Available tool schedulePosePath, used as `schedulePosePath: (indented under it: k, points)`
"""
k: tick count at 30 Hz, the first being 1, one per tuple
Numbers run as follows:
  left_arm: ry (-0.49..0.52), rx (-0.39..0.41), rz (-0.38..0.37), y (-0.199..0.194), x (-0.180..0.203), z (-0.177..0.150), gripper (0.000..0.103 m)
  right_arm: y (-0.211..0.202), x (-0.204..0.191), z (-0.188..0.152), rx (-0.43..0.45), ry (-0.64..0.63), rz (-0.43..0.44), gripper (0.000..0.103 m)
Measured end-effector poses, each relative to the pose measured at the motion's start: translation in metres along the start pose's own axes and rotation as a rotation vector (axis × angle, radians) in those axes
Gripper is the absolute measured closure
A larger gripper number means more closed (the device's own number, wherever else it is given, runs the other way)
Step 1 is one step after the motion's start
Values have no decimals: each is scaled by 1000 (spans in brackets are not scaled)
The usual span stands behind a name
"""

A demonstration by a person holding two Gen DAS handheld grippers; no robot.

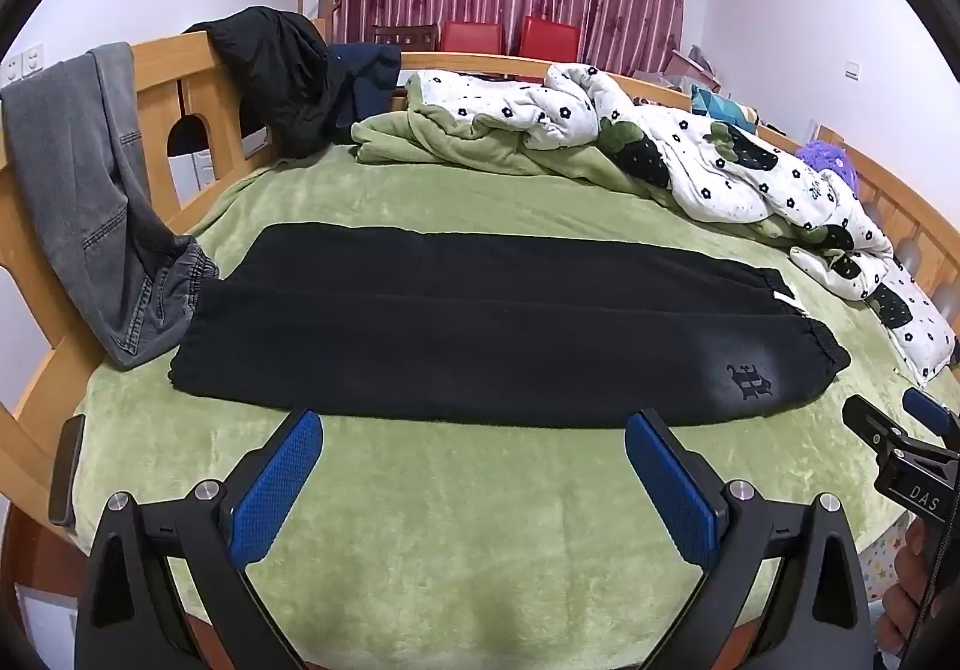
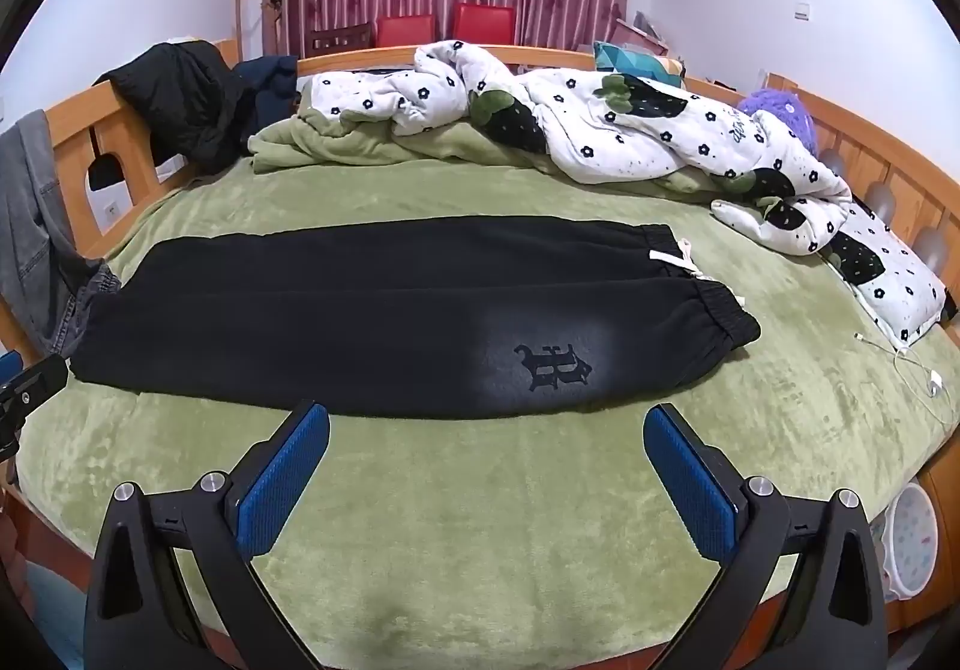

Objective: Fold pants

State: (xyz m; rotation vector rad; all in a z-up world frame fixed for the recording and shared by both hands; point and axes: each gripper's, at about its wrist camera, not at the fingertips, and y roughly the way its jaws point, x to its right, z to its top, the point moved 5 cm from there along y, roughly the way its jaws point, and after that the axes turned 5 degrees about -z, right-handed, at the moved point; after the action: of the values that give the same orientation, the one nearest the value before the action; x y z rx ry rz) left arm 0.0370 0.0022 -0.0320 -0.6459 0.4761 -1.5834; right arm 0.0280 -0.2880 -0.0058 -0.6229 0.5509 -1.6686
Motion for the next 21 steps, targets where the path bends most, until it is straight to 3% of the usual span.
schedulePosePath:
  k: [21]
  points:
    - [-5, -2, -1, 0, -1, -1, 1, 2, 3, -2, 0, 9, -4, 0]
